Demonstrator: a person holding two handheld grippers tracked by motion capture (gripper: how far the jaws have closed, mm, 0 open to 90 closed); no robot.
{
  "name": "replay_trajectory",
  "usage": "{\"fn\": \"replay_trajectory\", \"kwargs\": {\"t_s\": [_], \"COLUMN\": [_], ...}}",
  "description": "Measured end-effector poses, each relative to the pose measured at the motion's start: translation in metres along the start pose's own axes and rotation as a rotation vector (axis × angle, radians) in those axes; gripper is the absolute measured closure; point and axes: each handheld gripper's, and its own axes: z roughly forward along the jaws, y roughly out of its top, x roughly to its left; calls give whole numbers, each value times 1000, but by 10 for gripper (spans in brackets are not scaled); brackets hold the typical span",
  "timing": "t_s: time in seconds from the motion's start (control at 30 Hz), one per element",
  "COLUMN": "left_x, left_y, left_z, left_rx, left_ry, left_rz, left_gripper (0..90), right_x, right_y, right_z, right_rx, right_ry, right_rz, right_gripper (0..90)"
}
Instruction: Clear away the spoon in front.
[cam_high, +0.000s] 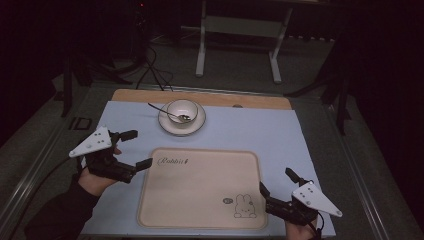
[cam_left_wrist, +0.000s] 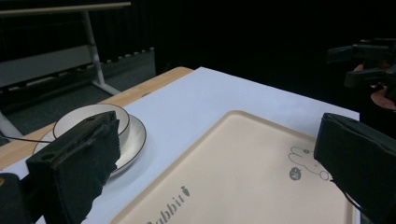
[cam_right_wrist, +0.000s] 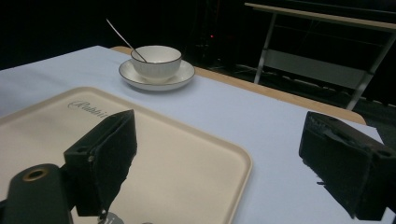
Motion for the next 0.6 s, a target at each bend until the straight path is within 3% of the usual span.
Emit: {"fn": "replay_trajectory", "kwargs": {"t_s": [0.37,0.6], "left_x": [23,45], "left_y": [0,-3], "left_z": [17,28], "left_rx": [20,34], "left_ry": [40,82], "left_rz": [-36,-65], "left_gripper": [15,34], "right_x": [1,3], "right_y": [0,0], "right_z": [0,1], "right_rx": [0,1], "right_ry": [11,14], "right_rz": [-2,-8], "right_gripper": [114,113]}}
